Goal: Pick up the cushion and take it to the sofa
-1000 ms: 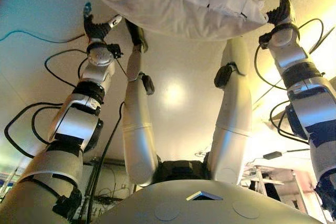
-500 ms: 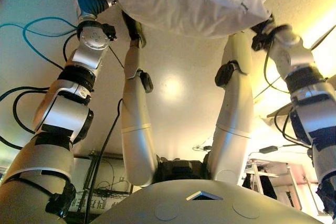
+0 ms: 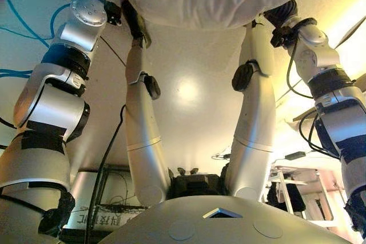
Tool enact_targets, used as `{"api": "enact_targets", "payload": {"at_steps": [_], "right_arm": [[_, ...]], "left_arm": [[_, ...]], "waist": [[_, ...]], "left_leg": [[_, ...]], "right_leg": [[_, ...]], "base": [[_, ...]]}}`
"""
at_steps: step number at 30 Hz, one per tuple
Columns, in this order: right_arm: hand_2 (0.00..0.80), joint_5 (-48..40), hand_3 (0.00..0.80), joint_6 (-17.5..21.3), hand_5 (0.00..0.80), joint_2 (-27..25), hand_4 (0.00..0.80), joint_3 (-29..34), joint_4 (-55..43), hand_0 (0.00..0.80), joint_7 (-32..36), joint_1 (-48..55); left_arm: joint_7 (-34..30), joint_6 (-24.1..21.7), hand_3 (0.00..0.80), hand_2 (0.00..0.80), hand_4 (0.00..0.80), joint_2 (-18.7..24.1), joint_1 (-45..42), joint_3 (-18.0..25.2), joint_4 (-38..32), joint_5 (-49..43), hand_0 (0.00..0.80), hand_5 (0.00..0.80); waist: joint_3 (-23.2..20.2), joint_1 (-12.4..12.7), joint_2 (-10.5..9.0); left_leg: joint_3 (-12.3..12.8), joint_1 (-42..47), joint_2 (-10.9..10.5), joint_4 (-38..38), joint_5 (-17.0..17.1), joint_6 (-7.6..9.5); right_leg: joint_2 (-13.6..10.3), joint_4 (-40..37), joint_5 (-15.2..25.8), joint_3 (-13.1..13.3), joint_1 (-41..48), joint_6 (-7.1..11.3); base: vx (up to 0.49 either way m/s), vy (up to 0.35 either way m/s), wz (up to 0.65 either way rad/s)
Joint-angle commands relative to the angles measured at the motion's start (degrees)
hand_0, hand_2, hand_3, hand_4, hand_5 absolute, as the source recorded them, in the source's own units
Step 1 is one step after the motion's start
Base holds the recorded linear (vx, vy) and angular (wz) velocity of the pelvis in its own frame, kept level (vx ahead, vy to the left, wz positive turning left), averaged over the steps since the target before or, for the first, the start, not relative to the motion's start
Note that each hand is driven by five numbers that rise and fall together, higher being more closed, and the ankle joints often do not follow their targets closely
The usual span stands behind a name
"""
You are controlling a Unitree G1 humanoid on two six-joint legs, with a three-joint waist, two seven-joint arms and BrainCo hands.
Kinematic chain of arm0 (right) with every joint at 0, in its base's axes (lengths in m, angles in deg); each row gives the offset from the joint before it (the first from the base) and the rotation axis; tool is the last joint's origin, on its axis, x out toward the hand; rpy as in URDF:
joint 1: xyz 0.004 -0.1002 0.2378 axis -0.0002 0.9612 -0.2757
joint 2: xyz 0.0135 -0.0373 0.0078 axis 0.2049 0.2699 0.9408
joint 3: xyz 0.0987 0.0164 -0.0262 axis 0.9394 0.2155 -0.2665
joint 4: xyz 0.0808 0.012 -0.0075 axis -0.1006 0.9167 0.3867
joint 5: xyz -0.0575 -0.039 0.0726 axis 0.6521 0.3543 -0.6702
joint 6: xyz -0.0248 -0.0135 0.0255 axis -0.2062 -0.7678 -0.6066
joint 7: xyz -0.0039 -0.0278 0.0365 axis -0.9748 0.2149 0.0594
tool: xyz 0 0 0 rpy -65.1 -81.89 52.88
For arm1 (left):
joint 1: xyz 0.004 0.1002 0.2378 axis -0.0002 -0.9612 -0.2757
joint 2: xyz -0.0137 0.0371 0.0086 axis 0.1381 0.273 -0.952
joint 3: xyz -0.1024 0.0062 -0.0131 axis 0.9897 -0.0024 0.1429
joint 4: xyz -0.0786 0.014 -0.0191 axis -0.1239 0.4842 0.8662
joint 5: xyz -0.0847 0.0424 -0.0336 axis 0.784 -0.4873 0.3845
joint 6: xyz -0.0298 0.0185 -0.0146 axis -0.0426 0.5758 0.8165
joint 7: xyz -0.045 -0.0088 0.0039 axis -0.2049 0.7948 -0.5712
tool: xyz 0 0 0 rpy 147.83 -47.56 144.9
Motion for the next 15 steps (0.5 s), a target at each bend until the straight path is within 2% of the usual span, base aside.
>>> {"api": "enact_targets", "payload": {"at_steps": [1,2,10,13,15], "right_arm": [[0.725,-1.4,0.725,4.8,0.725,2.5,0.725,-0.2,-10.7,0.725,-0.5,0.5],[0.8,-0.8,0.8,4.8,0.8,2.6,0.8,0.1,-10.8,0.8,-0.7,1.3],[0.8,1.5,0.8,6.4,0.8,5.2,0.8,3.8,-11.2,0.8,-3.5,11.1],[0.8,2.0,0.8,7.0,0.8,5.7,0.8,5.4,-10.5,0.8,-4.6,14.7],[0.8,2.6,0.8,7.5,0.8,6.2,0.8,7.5,-9.2,0.8,-6.1,18.5]], "left_arm": [[-16.6,-7.5,0.8,0.8,0.8,-5.8,-5.0,-4.6,-14.1,5.9,0.8,0.8],[-17.2,-7.2,0.8,0.8,0.8,-6.3,-6.2,-4.7,-15.7,6.7,0.8,0.8],[-13.7,-6.4,0.8,0.8,0.8,-10.4,-19.7,-3.2,-21.3,13.3,0.8,0.8],[-12.4,-8.0,0.8,0.8,0.8,-11.4,-25.1,-1.7,-22.0,14.3,0.8,0.8],[-10.0,-11.5,0.8,0.8,0.8,-11.9,-30.5,-0.6,-22.3,13.8,0.8,0.8]], "waist": [[-0.3,0.0,-2.43],[-0.3,0.0,-2.55],[-0.3,0.7,-3.51],[-0.3,1.3,-3.36],[-0.3,1.7,-2.92]], "left_leg": [[-5.3,-1.3,6.3,2.8,-0.7,-2.96],[-5.2,-0.9,6.4,2.8,-0.8,-2.93],[-4.9,6.6,6.8,1.7,-0.1,-2.85],[-3.8,11.2,7.4,0.2,0.6,-3.14],[-2.4,17.5,7.4,-2.0,1.1,-3.31]], "right_leg": [[-5.5,-2.7,-2.0,3.3,4.4,9.87],[-5.5,-2.7,-2.0,3.2,4.9,9.94],[-4.8,-2.8,-2.5,1.7,13.5,9.95],[-5.2,-3.0,-2.7,0.5,18.0,10.21],[-5.5,-4.1,-2.5,-0.8,23.9,10.53]], "base": [[0.0,0.0,0.0],[0.0,0.0,0.0],[-0.027,-0.059,-0.16],[0.0,-0.057,-0.21],[0.017,-0.06,-0.29]]}}
